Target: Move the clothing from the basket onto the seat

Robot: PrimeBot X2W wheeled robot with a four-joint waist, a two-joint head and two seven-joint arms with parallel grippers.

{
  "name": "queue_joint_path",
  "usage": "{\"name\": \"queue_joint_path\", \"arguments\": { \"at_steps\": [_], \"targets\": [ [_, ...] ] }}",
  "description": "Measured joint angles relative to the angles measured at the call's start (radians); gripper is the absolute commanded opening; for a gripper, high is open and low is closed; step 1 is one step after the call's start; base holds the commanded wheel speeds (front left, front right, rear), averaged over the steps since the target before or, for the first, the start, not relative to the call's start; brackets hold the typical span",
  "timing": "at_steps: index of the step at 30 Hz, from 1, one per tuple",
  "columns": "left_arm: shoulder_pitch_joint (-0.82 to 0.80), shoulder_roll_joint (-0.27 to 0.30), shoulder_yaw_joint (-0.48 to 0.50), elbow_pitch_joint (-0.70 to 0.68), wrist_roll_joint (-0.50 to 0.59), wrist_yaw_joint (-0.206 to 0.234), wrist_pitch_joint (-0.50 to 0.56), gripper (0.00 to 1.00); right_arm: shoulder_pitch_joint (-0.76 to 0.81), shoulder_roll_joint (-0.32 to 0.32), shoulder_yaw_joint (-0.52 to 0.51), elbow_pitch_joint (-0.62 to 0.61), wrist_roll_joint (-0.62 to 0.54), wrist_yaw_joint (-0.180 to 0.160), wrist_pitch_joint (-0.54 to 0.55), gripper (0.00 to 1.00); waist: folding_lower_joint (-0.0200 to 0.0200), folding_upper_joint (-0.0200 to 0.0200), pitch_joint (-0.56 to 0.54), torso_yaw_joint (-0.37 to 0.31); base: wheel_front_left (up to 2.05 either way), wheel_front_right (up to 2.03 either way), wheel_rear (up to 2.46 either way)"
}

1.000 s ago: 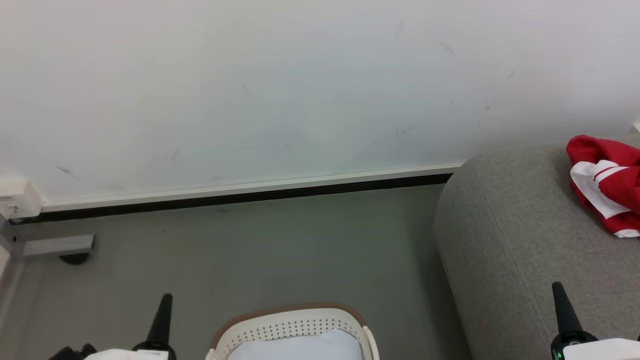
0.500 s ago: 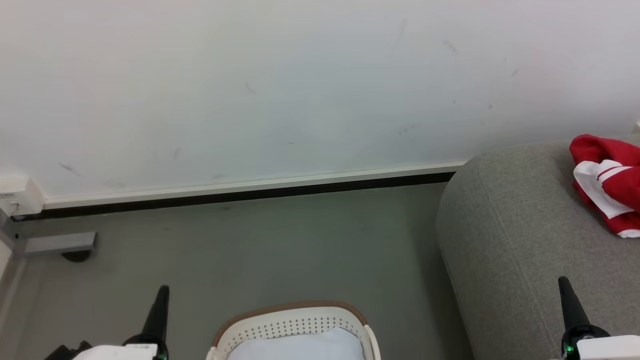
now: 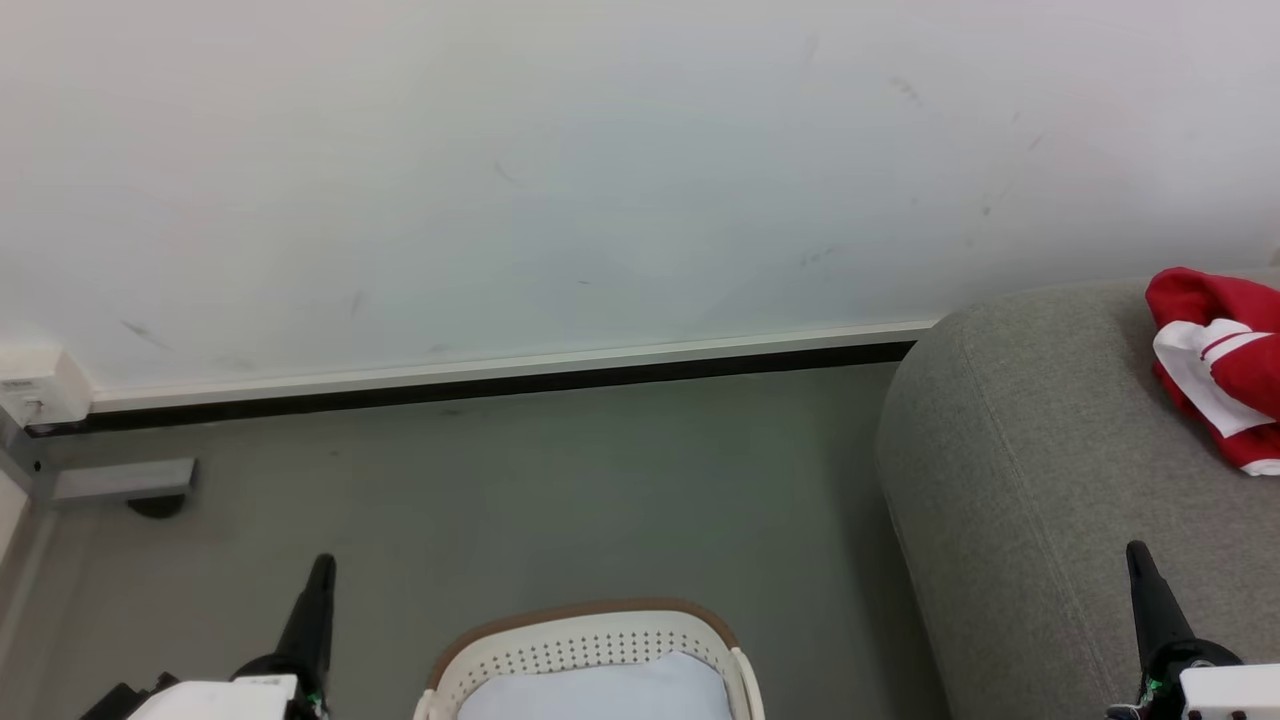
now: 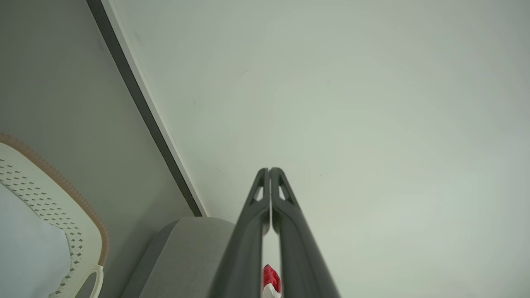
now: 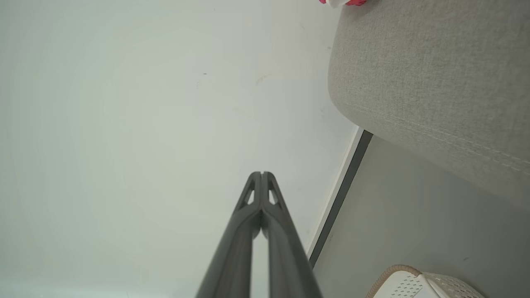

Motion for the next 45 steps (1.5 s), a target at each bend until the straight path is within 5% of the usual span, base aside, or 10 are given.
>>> {"name": "queue_joint_path", "arguments": {
  "at_steps": [19, 45],
  "targets": [
    [-0.019, 0.001, 0.017, -0.002, -0.127, -0.017, 0.034, 0.0, -0.004, 0.0, -0.022, -0.016, 0.126, 0.0, 0.033, 0.0, 0.0, 0.0, 0.007, 0.007, 0.0, 0.0, 0.0],
    [-0.02, 0.001, 0.017, -0.002, -0.127, -0.017, 0.034, 0.0, -0.005, 0.0, -0.023, -0.017, 0.127, 0.0, 0.034, 0.0, 0.0, 0.0, 0.007, 0.007, 0.0, 0.0, 0.0]
  ]
}}
